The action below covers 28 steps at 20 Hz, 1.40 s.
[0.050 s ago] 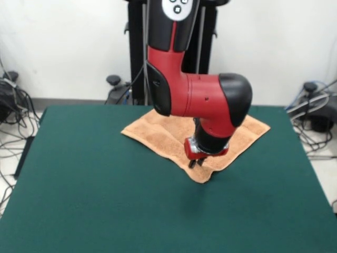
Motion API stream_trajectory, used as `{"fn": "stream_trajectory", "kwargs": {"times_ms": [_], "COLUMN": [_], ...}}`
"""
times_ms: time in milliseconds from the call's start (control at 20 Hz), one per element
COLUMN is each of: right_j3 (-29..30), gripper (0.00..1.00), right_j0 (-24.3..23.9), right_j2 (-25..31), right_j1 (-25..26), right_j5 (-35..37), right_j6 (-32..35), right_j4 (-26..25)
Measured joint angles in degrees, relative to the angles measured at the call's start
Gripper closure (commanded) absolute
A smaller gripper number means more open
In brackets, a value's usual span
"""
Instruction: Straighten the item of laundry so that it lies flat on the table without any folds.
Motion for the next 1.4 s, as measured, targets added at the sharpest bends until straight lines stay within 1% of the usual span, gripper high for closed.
{"fn": "stream_trajectory", "kwargs": {"times_ms": [300,650,800,950,1200,1400], "right_j3": [-0.2,-3.0,-6.2,-8.1,-13.6,-18.2], "gripper": [1.0,1.0,1.0,1.0,1.0,1.0], "right_j0": [0.0,0.0,0.0,0.0,0.1,0.2], "right_j2": [0.0,0.0,0.0,0.0,0.0,0.0], "right_j1": [0.0,0.2,0.6,0.9,1.3,1.7], "right_j5": [0.5,3.8,6.0,7.4,13.2,15.6], "right_j6": [0.0,0.0,0.0,0.0,0.0,0.0], "right_j4": [0.0,0.0,0.0,0.0,0.4,1.0]}}
